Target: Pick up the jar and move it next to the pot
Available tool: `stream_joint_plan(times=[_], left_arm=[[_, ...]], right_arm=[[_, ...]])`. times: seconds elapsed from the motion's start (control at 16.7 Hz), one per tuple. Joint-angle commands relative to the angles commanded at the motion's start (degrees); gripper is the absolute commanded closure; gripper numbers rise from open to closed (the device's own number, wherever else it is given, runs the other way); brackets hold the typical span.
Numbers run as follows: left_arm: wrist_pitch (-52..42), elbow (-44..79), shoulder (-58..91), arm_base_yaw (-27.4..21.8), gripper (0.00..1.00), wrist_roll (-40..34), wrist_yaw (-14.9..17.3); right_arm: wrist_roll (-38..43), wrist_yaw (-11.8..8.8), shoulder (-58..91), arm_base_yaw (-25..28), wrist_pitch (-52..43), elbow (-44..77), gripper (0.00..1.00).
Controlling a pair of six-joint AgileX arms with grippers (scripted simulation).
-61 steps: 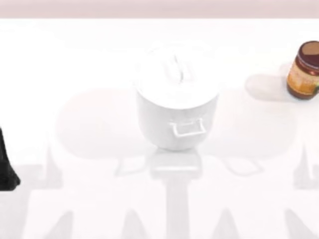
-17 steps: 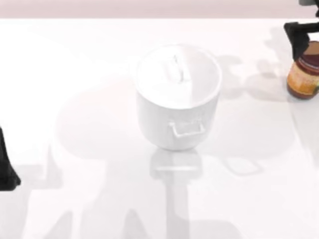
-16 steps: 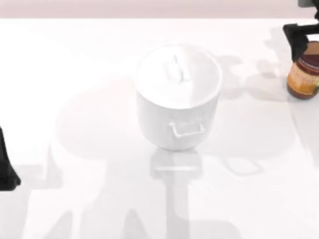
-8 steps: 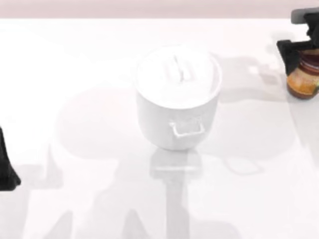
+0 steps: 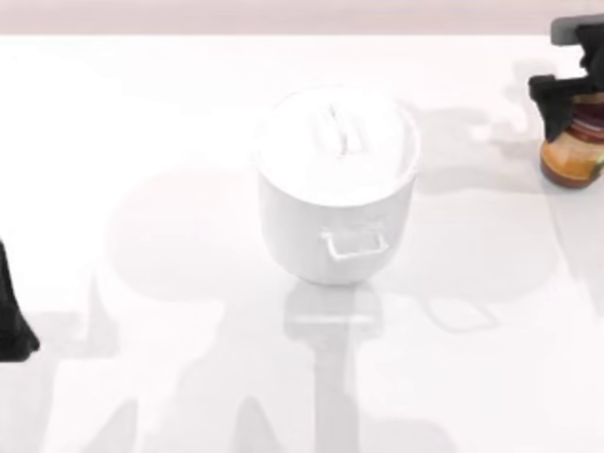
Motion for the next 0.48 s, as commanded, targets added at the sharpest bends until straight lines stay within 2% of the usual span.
stream_joint_plan(times=[0.36, 0.48], left_arm=[[0.0, 0.0, 0.0, 0.0, 0.0, 0.0, 0.0], [0.0, 0.0, 0.0, 0.0, 0.0, 0.0, 0.0]], right_arm=[[0.0, 0.0, 0.0, 0.0, 0.0, 0.0, 0.98], [0.0, 0.0, 0.0, 0.0, 0.0, 0.0, 1.0]])
